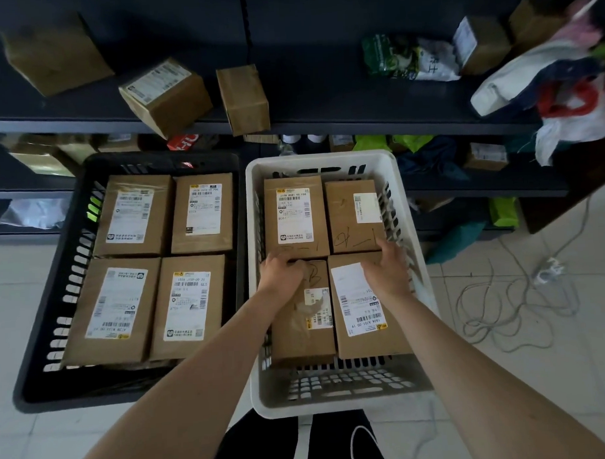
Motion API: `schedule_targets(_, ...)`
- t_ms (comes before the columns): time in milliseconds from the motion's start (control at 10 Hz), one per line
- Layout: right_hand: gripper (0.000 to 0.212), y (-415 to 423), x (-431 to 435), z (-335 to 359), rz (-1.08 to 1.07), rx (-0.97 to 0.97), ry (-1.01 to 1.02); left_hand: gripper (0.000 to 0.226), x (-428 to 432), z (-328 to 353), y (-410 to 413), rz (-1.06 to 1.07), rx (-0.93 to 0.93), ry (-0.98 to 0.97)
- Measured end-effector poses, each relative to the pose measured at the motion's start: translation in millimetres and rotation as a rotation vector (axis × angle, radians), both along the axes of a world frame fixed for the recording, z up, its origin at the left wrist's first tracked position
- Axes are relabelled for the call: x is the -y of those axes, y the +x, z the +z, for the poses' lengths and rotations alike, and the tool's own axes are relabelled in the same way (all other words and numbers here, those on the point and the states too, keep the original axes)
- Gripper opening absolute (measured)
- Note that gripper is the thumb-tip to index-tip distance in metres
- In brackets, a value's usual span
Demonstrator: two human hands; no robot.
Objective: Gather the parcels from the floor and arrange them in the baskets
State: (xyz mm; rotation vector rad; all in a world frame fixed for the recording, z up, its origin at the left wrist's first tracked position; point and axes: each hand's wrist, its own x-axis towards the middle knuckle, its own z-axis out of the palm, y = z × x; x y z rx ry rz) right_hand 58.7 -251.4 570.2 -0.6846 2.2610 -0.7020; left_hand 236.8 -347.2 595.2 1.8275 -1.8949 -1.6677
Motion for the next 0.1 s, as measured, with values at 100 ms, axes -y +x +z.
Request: schedule_targets(100, 0.062, 2.4, -1.3, 7.4, -0.020, -0.017, -0.063, 0.020, -1.4, 9.7, -4.5, 0.025, -0.102, -0.029)
